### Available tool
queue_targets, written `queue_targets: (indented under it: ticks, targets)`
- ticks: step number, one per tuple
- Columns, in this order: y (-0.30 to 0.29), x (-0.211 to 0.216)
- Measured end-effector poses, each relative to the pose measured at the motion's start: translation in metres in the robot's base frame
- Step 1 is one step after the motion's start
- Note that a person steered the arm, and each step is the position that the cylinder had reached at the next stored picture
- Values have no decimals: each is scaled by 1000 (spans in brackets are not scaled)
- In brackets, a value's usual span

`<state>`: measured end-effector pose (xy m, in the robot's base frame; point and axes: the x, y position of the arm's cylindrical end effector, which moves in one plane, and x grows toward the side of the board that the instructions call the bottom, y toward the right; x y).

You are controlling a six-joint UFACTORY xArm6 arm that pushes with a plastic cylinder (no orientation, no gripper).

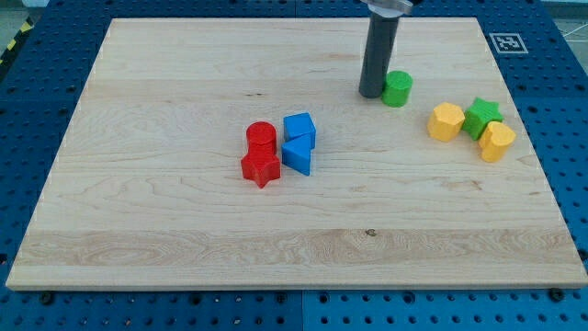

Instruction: Move the green circle closer to the green star and yellow hexagon

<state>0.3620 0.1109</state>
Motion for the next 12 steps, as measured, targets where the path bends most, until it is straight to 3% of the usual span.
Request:
queue_targets:
  ticks: [2, 4, 6, 8, 12]
  targets:
    - [50, 8]
    - [57, 26]
    - [37, -11]
    - [65, -17]
    - [67, 19]
